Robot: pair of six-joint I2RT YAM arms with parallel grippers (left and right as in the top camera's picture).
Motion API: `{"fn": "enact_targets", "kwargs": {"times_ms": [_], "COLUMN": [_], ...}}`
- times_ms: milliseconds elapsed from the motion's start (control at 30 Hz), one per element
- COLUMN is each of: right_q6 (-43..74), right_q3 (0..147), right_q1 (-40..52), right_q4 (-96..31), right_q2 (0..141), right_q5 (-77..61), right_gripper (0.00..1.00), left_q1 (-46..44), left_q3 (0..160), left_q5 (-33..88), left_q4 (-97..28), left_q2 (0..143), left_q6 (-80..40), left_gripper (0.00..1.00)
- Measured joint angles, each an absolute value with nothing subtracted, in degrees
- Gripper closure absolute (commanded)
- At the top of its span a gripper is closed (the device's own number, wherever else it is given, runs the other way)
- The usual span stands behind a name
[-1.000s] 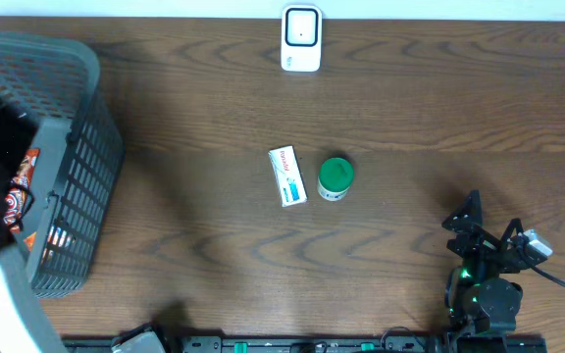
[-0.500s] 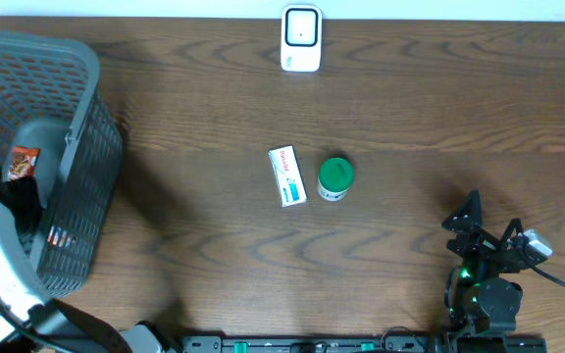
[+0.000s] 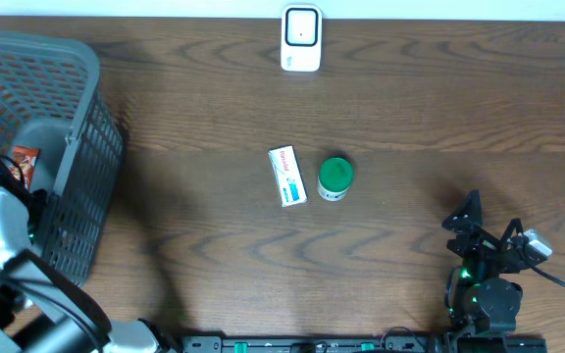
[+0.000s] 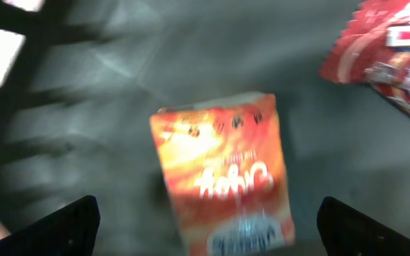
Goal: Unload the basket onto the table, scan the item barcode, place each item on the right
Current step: 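Reach the left gripper into the basket and grasp the small orange box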
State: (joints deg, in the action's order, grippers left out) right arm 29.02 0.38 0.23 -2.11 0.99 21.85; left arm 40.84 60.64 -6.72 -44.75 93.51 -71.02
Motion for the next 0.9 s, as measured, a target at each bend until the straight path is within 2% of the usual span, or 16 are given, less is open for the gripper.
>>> {"fn": "enact_targets", "kwargs": {"times_ms": [233,300,367,400,467,767,900], "right_q6": [29.02,29.02,28.99,29.02,29.02,29.02,29.02], "right_q3": [0.38,0.38,0.38,0.38,0.38,0.38,0.38], "right_q1": [0.23,0.23,0.23,0.23,0.23,0.23,0.23], "right_q4": [-2.11,-2.11,-2.11,-2.11,-2.11,-2.11,-2.11], "right_q2": [0.99,0.99,0.99,0.99,0.99,0.99,0.99], "right_q5": [21.82,21.82,21.82,21.82,21.82,21.82,21.82], "right_gripper": [0.01,0.01,0.01,0.01,0.01,0.01,0.01], "left_q1": [40.82,40.82,40.82,40.84,40.84,40.84,40.84], "left_q3": [60.51,60.51,60.51,60.51,60.51,61.93,64.47], "left_q5": [-7.64,-7.97,-8.45,-8.54,-8.73,-8.10,-6.66], "left_q4": [-40.95,-40.64,-40.38,-40.27,-39.99,-40.53,-41.15], "left_q2": [99.77,99.83,99.90,99.90,99.94,99.00,92.16], "left_q6": [-71.81,-71.79,-71.09,-70.54,-68.86,-60.27,-58.19], "left_gripper": [0.03,0.30,0.34,0.49,0.59,0.59,0.59]}}
